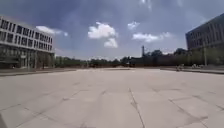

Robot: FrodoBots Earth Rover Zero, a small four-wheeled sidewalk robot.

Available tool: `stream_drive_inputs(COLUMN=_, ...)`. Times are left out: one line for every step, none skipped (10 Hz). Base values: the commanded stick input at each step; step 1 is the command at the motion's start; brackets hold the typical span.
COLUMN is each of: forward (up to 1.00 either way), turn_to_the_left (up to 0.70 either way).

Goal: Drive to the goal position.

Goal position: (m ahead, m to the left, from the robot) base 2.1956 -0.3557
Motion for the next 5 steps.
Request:
stream_drive_inputs(forward=0.7, turn_to_the_left=-0.26)
stream_drive_inputs(forward=0.7, turn_to_the_left=-0.1)
stream_drive_inputs(forward=0.7, turn_to_the_left=0.0)
stream_drive_inputs(forward=0.7, turn_to_the_left=0.0)
stream_drive_inputs(forward=0.7, turn_to_the_left=0.0)
